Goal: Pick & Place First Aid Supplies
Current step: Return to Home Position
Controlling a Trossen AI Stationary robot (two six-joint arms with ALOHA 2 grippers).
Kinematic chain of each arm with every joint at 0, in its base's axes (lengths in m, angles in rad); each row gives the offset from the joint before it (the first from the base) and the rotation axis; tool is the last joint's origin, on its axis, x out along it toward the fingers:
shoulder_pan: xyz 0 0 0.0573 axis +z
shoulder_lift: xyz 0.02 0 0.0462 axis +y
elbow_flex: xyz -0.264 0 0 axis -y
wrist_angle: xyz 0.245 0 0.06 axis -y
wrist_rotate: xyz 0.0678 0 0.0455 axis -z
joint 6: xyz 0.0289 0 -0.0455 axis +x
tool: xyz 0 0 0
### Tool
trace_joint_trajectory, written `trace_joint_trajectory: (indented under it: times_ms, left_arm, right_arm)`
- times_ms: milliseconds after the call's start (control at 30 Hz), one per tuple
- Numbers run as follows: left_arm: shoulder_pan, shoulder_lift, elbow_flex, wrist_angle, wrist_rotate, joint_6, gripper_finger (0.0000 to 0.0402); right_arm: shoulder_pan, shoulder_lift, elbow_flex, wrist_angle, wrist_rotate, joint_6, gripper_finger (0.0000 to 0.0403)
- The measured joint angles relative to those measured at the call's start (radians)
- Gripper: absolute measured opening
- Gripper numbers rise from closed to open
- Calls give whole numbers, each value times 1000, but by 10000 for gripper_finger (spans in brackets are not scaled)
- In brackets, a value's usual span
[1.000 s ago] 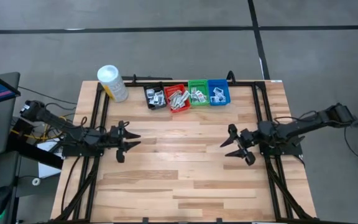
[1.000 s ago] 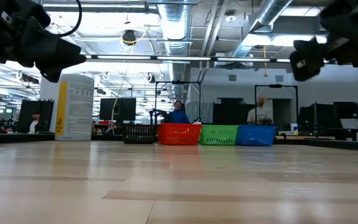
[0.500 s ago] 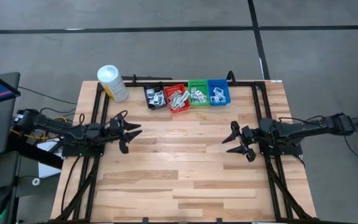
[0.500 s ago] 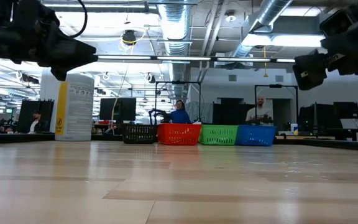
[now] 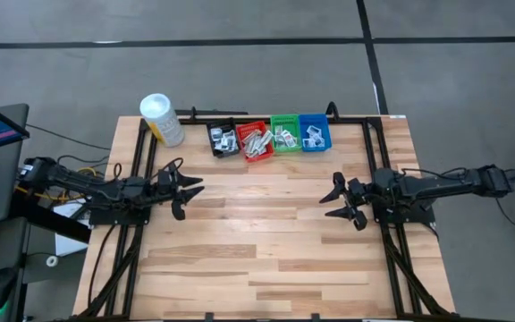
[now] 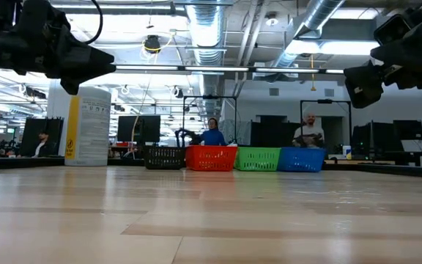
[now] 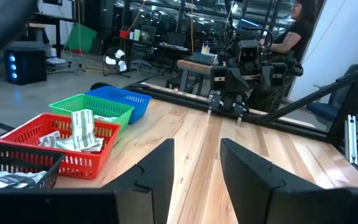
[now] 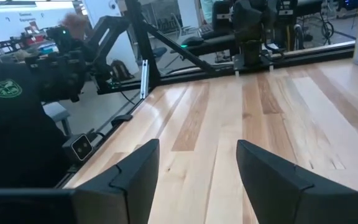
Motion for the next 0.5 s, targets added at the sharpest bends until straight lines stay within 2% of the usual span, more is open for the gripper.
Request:
trace_joint_trajectory:
  times_ms: [367,500]
  left_arm:
    - [-11,-9,0,4,2,0,131]
    - [-5,-55,0,0,1,-1,131]
  right_arm:
    - [1,0,0,-1,0,3,207]
    - [1,0,0,-2,0,3,205]
